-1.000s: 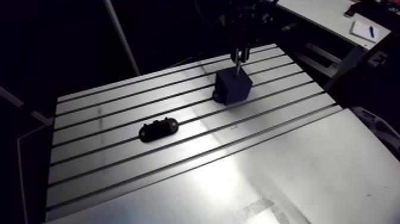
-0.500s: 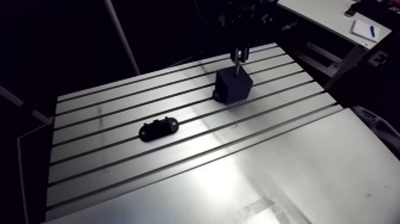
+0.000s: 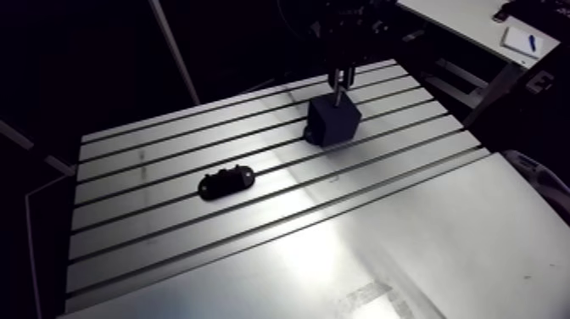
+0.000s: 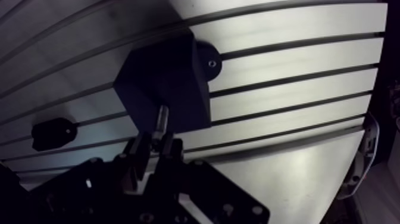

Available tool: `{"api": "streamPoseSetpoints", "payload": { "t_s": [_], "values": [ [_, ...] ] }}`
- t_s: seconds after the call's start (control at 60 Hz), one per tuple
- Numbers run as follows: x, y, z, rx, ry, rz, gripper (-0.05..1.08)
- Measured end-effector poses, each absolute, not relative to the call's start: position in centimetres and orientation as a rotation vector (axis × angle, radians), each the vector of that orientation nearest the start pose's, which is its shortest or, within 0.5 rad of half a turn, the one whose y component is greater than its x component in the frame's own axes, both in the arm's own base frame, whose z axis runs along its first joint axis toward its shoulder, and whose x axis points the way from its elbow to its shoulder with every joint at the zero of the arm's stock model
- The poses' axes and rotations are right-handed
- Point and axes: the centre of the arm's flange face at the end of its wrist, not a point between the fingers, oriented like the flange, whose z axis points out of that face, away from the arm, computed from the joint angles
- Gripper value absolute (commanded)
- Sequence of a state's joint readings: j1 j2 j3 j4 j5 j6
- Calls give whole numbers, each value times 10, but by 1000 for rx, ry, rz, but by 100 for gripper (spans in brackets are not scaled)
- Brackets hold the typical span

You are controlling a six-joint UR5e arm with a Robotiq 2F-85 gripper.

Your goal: Pick up the M10 bolt and insert it into the hole until fully seated.

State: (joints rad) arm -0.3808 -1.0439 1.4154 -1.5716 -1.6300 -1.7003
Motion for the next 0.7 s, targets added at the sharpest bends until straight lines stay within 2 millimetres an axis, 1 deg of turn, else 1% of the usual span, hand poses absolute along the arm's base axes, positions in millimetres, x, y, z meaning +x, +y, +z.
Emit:
{"api": "streamPoseSetpoints", "payload": {
  "t_s": [0.7],
  "values": [
    [-634, 118, 251, 333, 2734, -52, 108]
  ]
}}
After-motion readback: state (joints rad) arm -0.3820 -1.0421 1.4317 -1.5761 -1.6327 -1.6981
